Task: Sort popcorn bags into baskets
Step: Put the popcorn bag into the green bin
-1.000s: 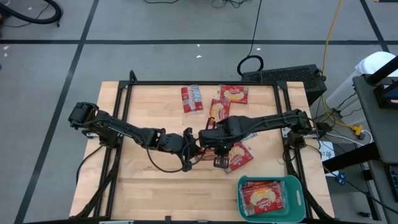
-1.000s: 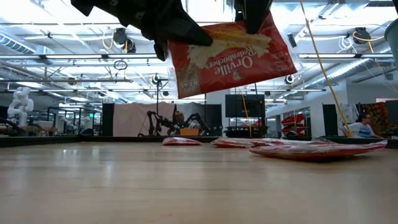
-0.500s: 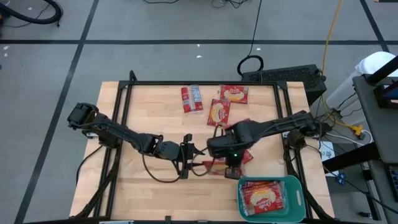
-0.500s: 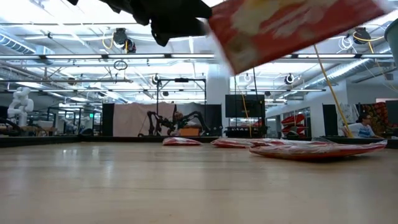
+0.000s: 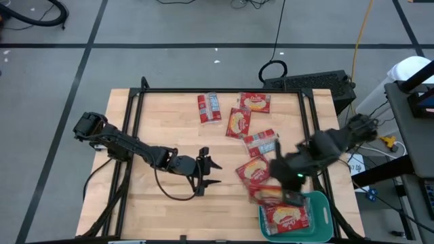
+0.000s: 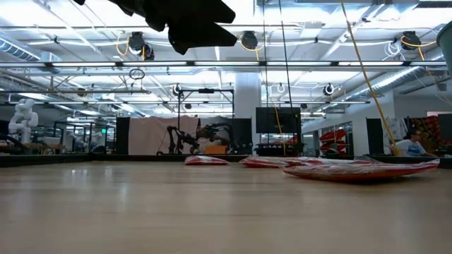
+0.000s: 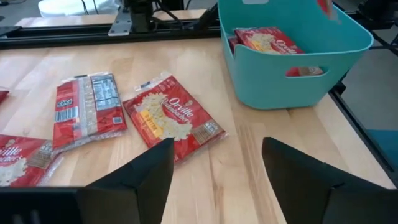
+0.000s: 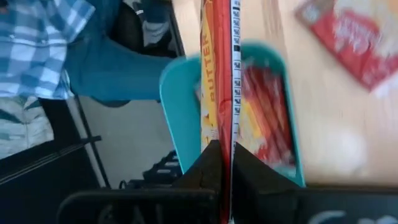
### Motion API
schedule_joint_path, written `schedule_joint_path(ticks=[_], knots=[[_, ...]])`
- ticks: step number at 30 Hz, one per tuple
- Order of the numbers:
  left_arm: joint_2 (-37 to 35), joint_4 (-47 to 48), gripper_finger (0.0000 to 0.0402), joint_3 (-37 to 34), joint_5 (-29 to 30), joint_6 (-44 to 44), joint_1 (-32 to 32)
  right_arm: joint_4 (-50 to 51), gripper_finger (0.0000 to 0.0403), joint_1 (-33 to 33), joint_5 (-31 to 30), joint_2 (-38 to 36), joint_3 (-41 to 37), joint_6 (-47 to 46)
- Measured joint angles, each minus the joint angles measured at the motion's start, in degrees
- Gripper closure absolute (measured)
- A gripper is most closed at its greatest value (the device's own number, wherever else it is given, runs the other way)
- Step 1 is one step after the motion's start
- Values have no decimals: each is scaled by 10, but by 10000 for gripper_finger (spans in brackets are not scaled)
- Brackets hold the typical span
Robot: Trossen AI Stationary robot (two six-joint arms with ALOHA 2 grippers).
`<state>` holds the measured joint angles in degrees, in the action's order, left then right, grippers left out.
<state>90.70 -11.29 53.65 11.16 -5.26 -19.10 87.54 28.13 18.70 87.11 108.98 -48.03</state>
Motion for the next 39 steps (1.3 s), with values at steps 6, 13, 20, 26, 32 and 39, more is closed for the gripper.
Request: schedule_joint_path(ticks=[6, 13, 20, 26, 32, 39], knots=[[0, 0, 186, 0, -2, 3, -2, -23, 403, 86, -14, -73, -119, -156], [0, 0, 208, 0, -6, 5, -1, -183, 403, 145, -4, -151, -296, -267], [0, 0, 215, -1, -7, 4, -1, -375, 403, 159, 22, -192, -455, -276], [0, 0, 215, -1, -7, 3, -1, -486, 397, 159, 67, -205, -565, -304], [0, -1, 215, -1, -7, 3, -1, -537, 344, 159, 69, -214, -626, -334], [0, -3, 215, -1, -7, 5, -1, -520, 275, 148, 68, -232, -630, -354]])
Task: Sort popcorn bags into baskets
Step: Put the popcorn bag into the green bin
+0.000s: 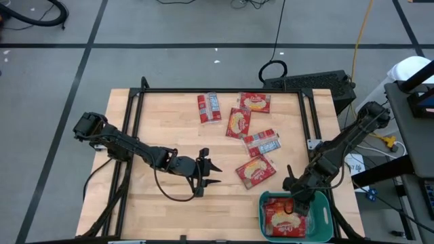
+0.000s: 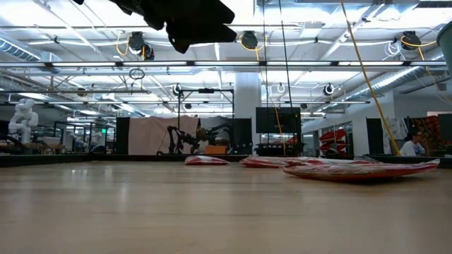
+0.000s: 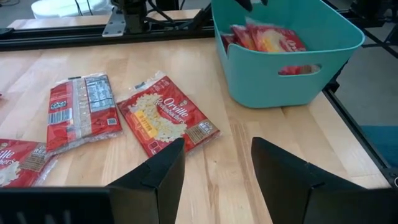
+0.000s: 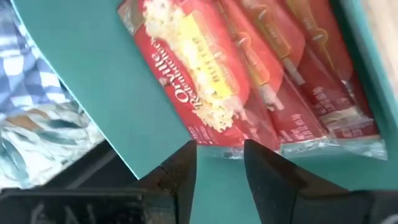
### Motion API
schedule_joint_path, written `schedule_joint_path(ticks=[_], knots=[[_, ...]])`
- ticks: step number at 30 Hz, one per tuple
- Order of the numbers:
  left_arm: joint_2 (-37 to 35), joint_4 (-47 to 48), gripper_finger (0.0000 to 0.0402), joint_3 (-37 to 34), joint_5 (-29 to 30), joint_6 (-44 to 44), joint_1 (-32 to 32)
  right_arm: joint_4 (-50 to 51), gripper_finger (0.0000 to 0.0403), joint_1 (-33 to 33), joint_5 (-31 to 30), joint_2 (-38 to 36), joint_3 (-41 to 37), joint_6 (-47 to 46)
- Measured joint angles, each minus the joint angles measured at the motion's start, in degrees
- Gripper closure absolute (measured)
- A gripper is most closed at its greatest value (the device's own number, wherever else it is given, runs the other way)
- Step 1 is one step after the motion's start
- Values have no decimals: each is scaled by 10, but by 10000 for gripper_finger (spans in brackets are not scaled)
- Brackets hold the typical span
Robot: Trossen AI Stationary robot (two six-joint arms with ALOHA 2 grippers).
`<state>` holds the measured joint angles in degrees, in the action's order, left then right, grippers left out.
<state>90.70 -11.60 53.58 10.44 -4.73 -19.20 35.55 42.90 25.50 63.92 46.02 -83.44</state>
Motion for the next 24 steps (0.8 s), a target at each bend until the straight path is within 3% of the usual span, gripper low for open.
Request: schedule_joint_path(ticks=[10, 17, 24], knots=[[0, -21, 215, 0, 0, 3, 0, 82, 285, -40, -29, -22, 0, -17], [0, -21, 215, 0, 4, 16, 0, 65, 287, -91, -93, -28, 0, 3], [1, -22, 215, 0, 6, 21, 10, 2, 287, -163, -154, -28, 0, 96]])
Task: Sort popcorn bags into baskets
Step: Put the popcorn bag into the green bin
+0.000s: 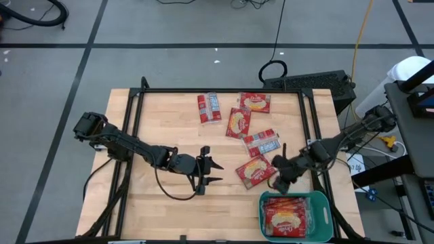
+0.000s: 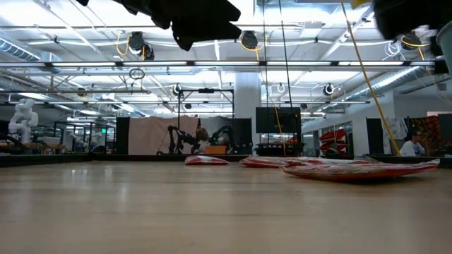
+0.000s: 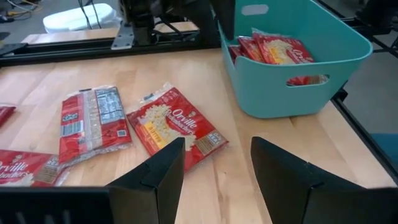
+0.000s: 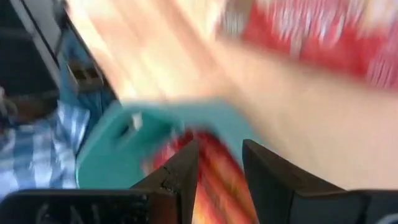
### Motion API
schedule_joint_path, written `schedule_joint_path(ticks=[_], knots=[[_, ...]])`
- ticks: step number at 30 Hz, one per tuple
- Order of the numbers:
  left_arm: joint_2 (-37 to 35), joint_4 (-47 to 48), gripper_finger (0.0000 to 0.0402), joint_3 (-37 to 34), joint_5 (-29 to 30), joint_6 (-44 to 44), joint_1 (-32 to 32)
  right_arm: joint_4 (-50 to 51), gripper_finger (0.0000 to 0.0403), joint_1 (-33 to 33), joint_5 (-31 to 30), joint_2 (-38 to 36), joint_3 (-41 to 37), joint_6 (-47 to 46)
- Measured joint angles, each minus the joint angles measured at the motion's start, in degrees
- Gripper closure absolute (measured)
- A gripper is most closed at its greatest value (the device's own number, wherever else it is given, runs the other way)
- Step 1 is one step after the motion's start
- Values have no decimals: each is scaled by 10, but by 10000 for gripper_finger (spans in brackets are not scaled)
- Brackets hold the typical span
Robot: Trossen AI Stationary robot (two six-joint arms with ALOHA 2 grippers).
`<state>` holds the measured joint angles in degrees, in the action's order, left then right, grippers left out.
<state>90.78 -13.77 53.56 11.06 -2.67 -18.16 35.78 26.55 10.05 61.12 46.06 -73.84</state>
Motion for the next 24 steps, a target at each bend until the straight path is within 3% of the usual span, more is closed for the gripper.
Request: schedule_joint_path(ticks=[12, 15, 18, 21, 24], knots=[[25, -9, 215, -1, 42, -18, 18, -46, 287, -95, -224, 8, 0, 141], [63, -57, 215, 1, 51, -60, 31, -122, 287, -97, -313, 24, -2, 206], [102, -77, 215, 1, 48, -88, 46, -270, 287, -91, -373, 50, -22, 287], [129, -75, 206, 3, 31, -94, 61, -395, 287, -90, -386, 77, -48, 346], [158, -89, 180, 5, 16, -81, 70, -421, 287, -92, -399, 94, -62, 359]])
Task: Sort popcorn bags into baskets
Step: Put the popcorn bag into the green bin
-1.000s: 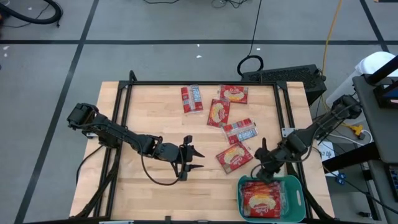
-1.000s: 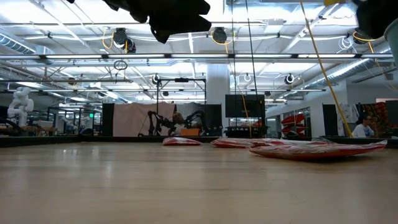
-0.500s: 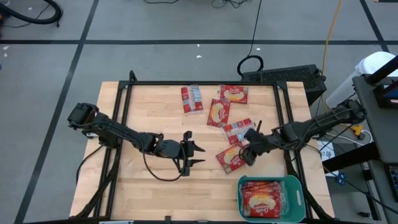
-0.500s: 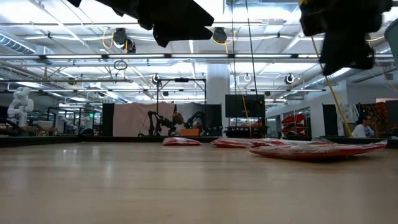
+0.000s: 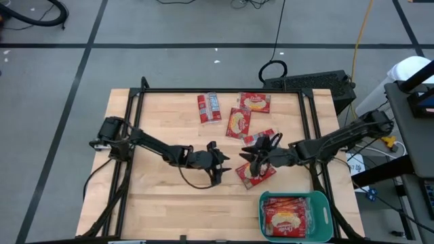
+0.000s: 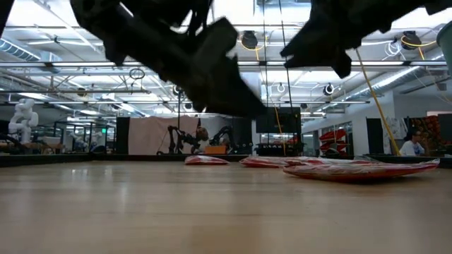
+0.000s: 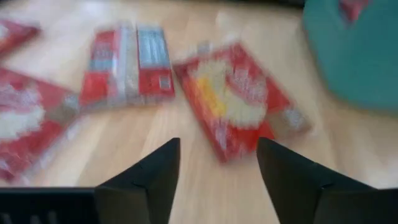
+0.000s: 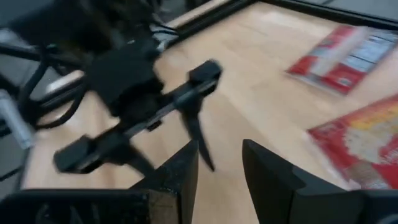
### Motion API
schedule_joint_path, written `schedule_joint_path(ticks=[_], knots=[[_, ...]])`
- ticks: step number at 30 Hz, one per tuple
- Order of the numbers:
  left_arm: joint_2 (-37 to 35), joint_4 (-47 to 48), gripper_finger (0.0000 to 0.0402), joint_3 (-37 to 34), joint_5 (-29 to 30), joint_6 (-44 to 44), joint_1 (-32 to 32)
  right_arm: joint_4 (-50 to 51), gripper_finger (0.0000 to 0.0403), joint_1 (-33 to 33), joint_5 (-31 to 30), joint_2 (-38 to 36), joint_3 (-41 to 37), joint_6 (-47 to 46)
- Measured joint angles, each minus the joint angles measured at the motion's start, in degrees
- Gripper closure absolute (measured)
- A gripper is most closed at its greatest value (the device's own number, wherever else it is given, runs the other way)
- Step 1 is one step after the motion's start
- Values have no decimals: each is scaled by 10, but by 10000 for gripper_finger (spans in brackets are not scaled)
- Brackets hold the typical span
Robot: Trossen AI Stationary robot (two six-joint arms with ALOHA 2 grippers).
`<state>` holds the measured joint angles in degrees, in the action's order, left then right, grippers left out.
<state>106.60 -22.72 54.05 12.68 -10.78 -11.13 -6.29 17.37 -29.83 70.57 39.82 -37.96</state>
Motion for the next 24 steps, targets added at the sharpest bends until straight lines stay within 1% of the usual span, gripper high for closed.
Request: schedule_joint_path(ticks=[2, 4, 6, 8, 12, 13, 15, 17, 19, 22, 24], knots=[[21, -15, 156, 0, -1, 8, 3, -7, 287, 3, -21, 12, -5, -5], [42, -27, 132, 7, -2, 28, 3, -3, 287, 11, -57, 19, -15, -2], [63, -28, 110, 22, -2, 66, 2, -29, 287, 21, -106, 32, -21, -3], [84, -27, 95, 38, -2, 87, -2, -34, 287, 30, -156, 42, -31, 1], [122, -17, 87, 70, -12, 111, -6, -52, 287, 40, -166, 51, -33, 9], [127, -5, 89, 75, -22, 111, -4, -63, 287, 43, -165, 53, -33, 12], [145, -12, 98, 96, -53, 111, 1, -67, 287, 49, -166, 55, -31, 13], [154, 12, 112, 105, -66, 110, 6, -70, 287, 55, -165, 56, -33, 24], [170, 16, 127, 122, -72, 109, 12, -79, 287, 60, -166, 55, -31, 32], [175, 20, 159, 126, -88, 108, 22, -94, 287, 67, -166, 55, -32, 42], [180, 14, 190, 127, -100, 110, 27, -108, 287, 72, -166, 55, -32, 51]])
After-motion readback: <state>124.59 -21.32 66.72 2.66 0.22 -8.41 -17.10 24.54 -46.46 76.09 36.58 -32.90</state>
